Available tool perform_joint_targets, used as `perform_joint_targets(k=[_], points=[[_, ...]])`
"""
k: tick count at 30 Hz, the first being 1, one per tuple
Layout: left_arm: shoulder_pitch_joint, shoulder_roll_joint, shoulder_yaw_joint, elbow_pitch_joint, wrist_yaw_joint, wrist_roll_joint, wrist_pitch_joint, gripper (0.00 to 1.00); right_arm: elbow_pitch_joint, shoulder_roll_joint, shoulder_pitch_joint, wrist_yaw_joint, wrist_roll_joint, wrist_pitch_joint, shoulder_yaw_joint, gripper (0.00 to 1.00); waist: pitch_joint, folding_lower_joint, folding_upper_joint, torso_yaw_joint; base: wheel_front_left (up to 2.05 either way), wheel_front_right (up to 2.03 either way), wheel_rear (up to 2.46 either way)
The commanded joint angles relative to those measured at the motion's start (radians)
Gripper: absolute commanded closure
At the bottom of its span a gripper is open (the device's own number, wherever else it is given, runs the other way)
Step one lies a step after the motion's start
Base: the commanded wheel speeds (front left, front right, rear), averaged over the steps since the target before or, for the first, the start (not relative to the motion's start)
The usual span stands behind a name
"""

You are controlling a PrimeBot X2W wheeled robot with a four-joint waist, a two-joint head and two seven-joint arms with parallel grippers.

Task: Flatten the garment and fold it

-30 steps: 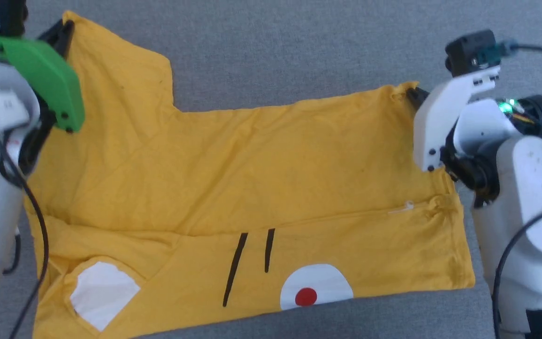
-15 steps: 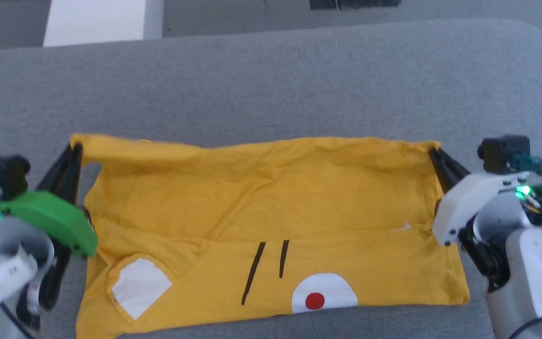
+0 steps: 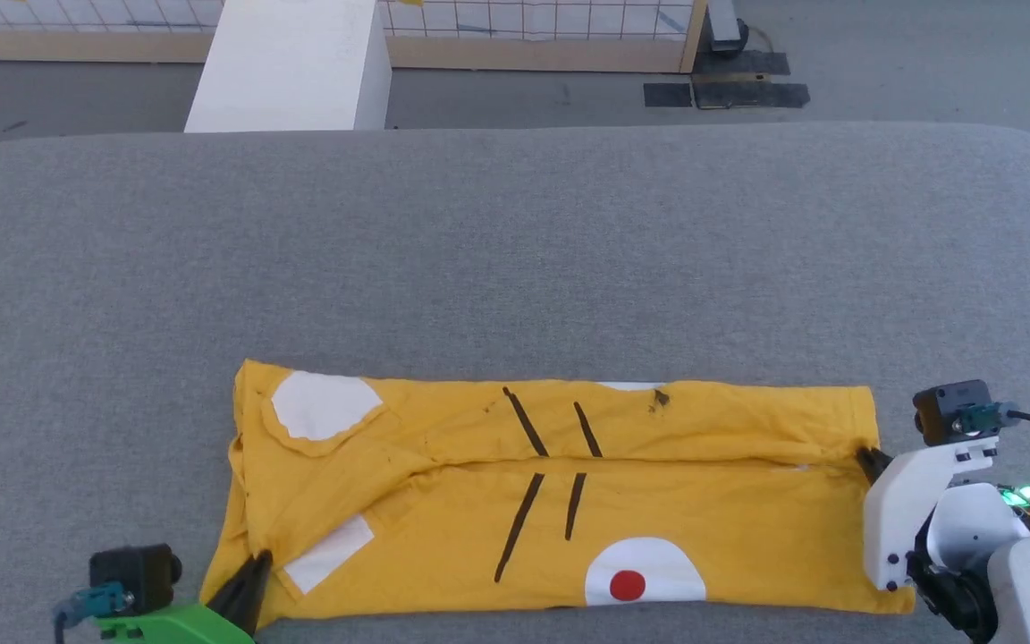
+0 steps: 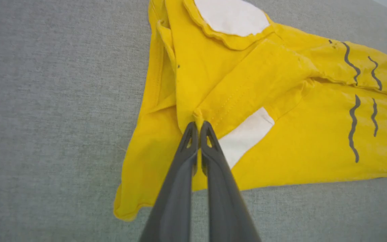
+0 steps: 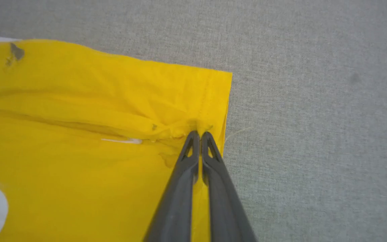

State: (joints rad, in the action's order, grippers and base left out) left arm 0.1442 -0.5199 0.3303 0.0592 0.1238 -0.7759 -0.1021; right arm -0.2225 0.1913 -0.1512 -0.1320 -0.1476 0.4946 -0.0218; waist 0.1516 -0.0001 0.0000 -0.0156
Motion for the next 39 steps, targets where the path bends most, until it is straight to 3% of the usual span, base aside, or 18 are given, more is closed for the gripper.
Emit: perform_joint_targets(k=[1,5,6,7,8,15,19,24,29,34,39], points=[[0.001,0.005,0.006,-0.022,-0.01,0.003,0.009,1.0,-0.011,0.003,0.011,0.001,0.009,0.019,0.006,1.0,0.004,0.0001,0.0,0.003,0.0,0.0,0.0],[-0.027,0.015,0.027,-0.095,-0.034,0.018,0.025,1.0,-0.034,0.005,0.006,0.001,0.018,0.071,0.017,1.0,0.009,0.0001,0.0,0.008,0.0,0.0,0.0],[-0.034,0.019,0.031,-0.11,-0.039,0.02,0.029,0.89,-0.036,0.004,0.005,0.001,0.016,0.079,0.019,0.84,0.009,0.0001,0.0,0.008,0.0,0.0,0.0],[-0.043,0.023,0.034,-0.126,-0.043,0.021,0.034,0.32,-0.036,0.001,0.005,0.001,0.01,0.088,0.022,0.44,0.008,0.0001,0.0,0.009,0.0,0.0,0.0],[-0.049,0.027,0.037,-0.136,-0.046,0.022,0.037,0.03,-0.035,-0.002,0.006,0.001,0.003,0.095,0.025,0.0,0.006,0.0001,0.0,0.009,0.0,0.0,0.0],[-0.069,0.051,0.032,-0.153,-0.049,0.036,0.102,0.0,0.027,-0.025,0.053,0.001,-0.04,0.11,-0.011,0.0,-0.03,0.0001,0.0,0.02,0.0,0.0,0.0],[-0.077,0.079,0.0,-0.133,-0.024,0.062,0.213,0.0,0.096,-0.067,0.105,0.001,-0.062,0.082,-0.071,0.0,-0.053,0.0001,0.0,0.028,0.0,0.0,0.0],[-0.113,0.121,-0.046,-0.123,0.016,0.114,0.336,0.0,0.18,-0.119,0.152,0.001,-0.071,0.001,-0.148,0.0,-0.067,0.0001,0.0,0.041,0.0,0.0,0.0],[-0.184,0.162,-0.082,-0.12,0.018,0.212,0.362,0.0,0.199,-0.14,0.16,0.001,-0.096,-0.094,-0.223,0.0,-0.071,0.0001,0.0,0.053,0.0,0.0,0.0],[-0.254,0.208,-0.12,-0.125,-0.021,0.348,0.363,0.0,0.116,-0.141,0.136,0.001,-0.163,-0.176,-0.266,0.0,-0.07,0.0001,0.0,0.063,0.0,0.0,0.0],[-0.304,0.253,-0.154,-0.181,-0.071,0.422,0.364,0.0,-0.014,-0.141,0.09,0.001,-0.168,-0.159,-0.279,0.0,-0.068,0.0001,0.0,0.06,0.0,0.0,0.0]])
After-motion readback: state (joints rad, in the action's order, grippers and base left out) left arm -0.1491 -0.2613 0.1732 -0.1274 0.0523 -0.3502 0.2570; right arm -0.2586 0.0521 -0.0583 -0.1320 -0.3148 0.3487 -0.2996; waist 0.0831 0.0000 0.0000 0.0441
